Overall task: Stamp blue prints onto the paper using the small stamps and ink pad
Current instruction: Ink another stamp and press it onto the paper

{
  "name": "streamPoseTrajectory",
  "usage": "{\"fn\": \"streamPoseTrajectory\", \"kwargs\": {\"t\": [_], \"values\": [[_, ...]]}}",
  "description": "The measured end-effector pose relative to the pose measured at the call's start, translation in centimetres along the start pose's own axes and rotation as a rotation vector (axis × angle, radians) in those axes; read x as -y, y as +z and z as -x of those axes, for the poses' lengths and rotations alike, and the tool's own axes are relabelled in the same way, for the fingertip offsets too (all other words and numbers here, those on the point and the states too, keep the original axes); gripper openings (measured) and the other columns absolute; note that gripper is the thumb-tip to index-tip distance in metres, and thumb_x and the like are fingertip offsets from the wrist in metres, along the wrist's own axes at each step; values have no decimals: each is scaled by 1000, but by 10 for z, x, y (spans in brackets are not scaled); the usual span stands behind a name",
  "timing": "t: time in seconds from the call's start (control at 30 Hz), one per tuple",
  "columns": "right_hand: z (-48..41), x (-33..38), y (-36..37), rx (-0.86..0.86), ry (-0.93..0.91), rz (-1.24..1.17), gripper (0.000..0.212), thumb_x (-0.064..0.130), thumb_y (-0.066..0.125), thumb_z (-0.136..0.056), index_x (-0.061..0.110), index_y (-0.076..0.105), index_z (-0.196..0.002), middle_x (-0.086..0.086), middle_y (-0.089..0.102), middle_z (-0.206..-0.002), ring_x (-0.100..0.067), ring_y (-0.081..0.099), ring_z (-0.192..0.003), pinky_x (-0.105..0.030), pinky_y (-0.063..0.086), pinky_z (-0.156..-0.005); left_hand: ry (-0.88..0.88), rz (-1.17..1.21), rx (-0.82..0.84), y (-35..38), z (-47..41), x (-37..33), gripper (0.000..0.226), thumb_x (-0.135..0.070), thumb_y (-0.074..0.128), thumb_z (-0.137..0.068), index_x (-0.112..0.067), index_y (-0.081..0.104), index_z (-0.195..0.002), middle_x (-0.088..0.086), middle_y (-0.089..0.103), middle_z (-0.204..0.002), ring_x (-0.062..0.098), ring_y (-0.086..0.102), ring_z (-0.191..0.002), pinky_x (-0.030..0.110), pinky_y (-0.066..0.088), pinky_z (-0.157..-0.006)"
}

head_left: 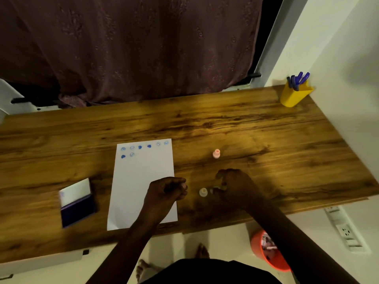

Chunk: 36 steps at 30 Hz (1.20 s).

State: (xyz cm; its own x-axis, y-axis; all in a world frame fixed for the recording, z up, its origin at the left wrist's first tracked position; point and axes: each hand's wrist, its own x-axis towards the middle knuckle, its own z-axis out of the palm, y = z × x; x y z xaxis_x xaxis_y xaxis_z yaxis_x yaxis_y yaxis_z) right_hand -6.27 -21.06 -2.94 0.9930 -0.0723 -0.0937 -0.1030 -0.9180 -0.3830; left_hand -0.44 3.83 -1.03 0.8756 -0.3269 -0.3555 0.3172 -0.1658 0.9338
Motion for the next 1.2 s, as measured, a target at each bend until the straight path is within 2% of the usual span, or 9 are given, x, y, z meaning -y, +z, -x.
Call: {"fn": "streamPoseTrajectory", "kwargs": {"t": [0.13,0.23,0.33,0.5,0.63,0.83,0.93,1.03,1.2], "values": [[-32,-5,-23,-139,51,-72,36,45,72,-82,18,70,-105,-5,75,-94,-22,72,-87,-23,49,-72,8,38,-26,-3,-1,-1,17,-5,72,-92,-20,80,-96,12,82,-91,38,78,-93,54,61,-92],[-66,-8,-28,-143,173,-25,43,49,69,-83,15,65,-109,-7,73,-94,-26,71,-87,-31,56,-70,18,58,-34,-4,2,-2,18,-2,72,-92,-18,80,-96,14,81,-91,43,76,-95,56,61,-93],[-90,-9,-21,-137,242,31,50,55,69,-83,14,62,-112,-8,70,-98,-26,68,-89,-28,46,-62,18,73,-48,-6,5,-1,19,0,72,-92,-17,80,-96,14,81,-91,45,76,-96,56,61,-92],[-109,-9,-13,-49,297,85,41,48,69,-87,12,65,-106,-10,70,-101,-26,67,-91,-35,56,-70,35,91,-72,-14,8,-1,23,1,72,-91,-20,80,-95,17,80,-93,42,76,-95,56,61,-91],[-106,1,-22,-93,299,-154,27,38,74,-85,12,73,-91,-5,73,-85,-18,67,-76,-26,50,-61,66,78,-93,-18,8,-1,25,1,73,-91,-22,81,-93,13,81,-93,36,78,-93,46,65,-87],[-79,55,-41,66,356,-923,24,31,79,-84,7,78,-87,-8,75,-72,-13,63,-60,-27,49,-56,109,101,-112,-25,8,-11,26,-5,73,-93,-27,79,-105,7,82,-95,27,80,-92,31,65,-78],[-67,83,-40,195,321,-994,25,36,78,-84,12,79,-90,-16,76,-86,-17,64,-69,-31,52,-66,106,126,-96,-29,7,-15,32,-7,74,-92,-29,74,-115,5,83,-96,24,81,-91,27,64,-77],[-61,109,-35,273,297,-1065,22,38,78,-83,16,80,-88,-9,78,-84,-15,66,-69,-27,54,-65,109,138,-106,-39,11,-16,35,-10,75,-92,-27,71,-122,3,84,-96,23,81,-90,26,64,-77],[-58,142,-22,328,260,-1077,25,43,79,-81,18,80,-86,-9,78,-83,-12,66,-64,-24,54,-63,181,190,-121,-62,21,-15,39,-5,75,-91,-36,77,-114,4,83,-103,27,81,-90,29,64,-74]]}}
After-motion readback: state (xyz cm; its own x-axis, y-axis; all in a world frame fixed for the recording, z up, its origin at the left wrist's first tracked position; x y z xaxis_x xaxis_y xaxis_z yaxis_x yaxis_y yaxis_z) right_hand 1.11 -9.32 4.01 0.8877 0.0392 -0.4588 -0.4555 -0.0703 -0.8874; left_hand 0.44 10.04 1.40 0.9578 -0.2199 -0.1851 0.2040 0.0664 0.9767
